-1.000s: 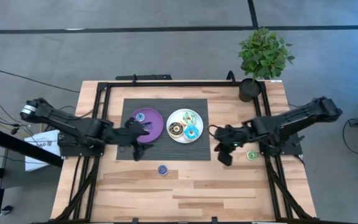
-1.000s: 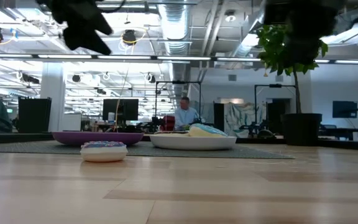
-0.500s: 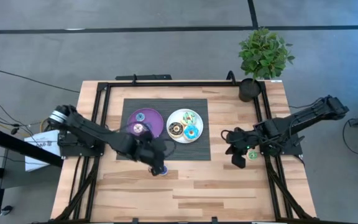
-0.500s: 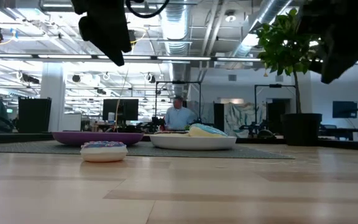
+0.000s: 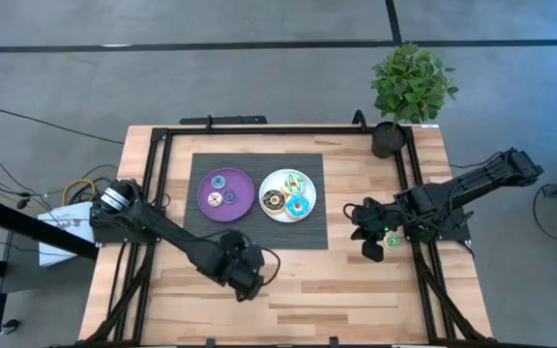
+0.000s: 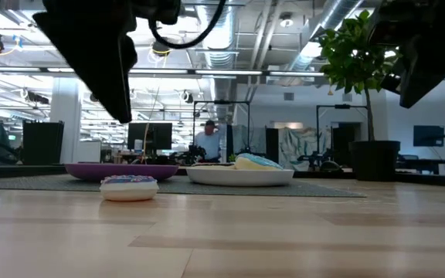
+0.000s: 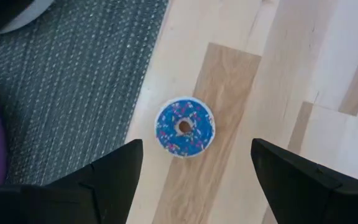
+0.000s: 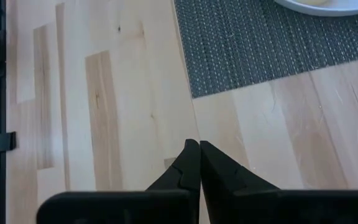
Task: Pick & Place donuts
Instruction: Put the small dark blue donut on the purple plate
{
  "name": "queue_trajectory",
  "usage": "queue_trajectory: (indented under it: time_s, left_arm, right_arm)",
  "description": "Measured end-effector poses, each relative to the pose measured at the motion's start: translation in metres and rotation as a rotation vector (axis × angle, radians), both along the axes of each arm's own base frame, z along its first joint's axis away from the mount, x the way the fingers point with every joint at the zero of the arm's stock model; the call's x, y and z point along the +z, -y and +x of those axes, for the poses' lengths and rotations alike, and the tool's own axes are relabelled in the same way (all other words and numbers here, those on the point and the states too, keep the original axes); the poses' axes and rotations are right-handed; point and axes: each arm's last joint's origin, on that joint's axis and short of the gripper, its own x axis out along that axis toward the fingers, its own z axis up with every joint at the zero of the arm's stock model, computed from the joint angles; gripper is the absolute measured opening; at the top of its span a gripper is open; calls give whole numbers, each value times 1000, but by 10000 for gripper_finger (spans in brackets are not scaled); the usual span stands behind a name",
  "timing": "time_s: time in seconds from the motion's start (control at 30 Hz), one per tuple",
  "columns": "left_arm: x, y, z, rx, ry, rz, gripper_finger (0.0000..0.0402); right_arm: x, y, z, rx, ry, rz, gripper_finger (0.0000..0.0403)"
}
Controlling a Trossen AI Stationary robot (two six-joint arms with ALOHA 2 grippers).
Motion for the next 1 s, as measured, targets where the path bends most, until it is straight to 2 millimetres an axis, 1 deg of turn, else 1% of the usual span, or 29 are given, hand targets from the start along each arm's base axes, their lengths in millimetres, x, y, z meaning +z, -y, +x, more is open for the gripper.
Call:
queue_trajectory:
  time_s: [0.17,0.3,0.4,0.53,0.7,1.0]
  left_arm:
    - [-13,5,6,-69,-27,-23,295]
    - [-23,5,11,-113,-56,-28,295]
    - [-27,0,14,-121,-69,-5,295]
    - [-31,-12,17,-90,-68,20,295]
    - [-38,-22,19,-95,-89,-40,295]
    - [-48,-28,16,-87,-115,-83,295]
  right_arm:
    - [0,0,0,0,1,1,1]
    - [1,-1,2,-4,18,9,1]
    - [2,-1,3,-12,37,26,1]
    - [4,-2,5,-14,62,37,0]
    - [4,-2,6,-25,66,48,1]
    - [4,-2,6,-26,65,48,0]
